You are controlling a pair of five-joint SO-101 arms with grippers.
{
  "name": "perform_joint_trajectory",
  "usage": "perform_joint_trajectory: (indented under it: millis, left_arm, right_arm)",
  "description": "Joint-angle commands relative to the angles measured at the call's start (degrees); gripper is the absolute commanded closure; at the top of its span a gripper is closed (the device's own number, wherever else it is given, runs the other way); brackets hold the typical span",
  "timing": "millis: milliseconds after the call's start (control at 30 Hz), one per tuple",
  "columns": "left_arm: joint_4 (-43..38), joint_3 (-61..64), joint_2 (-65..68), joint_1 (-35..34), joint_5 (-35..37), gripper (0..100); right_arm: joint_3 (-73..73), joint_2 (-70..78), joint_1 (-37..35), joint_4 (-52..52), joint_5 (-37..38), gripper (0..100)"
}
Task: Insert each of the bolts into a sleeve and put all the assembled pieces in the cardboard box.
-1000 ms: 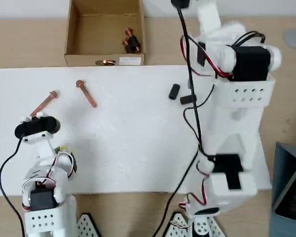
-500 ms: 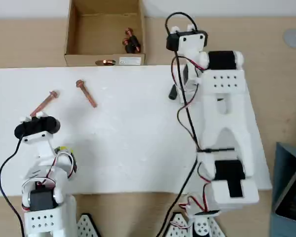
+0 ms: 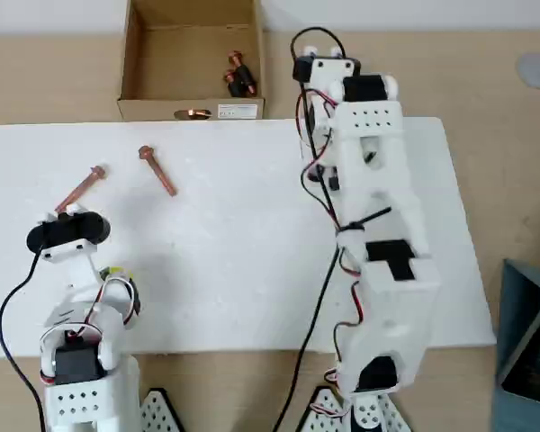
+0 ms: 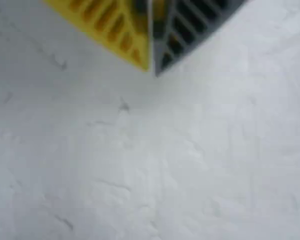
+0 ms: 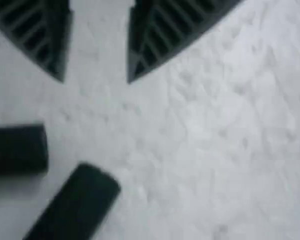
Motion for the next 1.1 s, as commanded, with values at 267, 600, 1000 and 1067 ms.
perform_joint_trajectory:
  millis: [267,600,1000,1067]
  left_arm:
    - [-0.4,-0.4,-0.4,-0.3,0.0,100]
    - [-0.4,-0.4,-0.4,-0.3,0.0,100]
    - [-0.4,-0.4,-0.4,-0.3,0.0,100]
    - [-0.4,-0.4,-0.4,-0.3,0.0,100]
  right_arm:
    - [-21.8,14.9,-0.7,3.3,-0.7,86.4]
    - [-32.6,24.4,-0.7,5.2,-0.7,82.1]
    - [-39.3,33.5,-1.2,4.9,-0.4,82.1]
    - [-40.2,34.8,-1.6,5.1,-0.4,82.1]
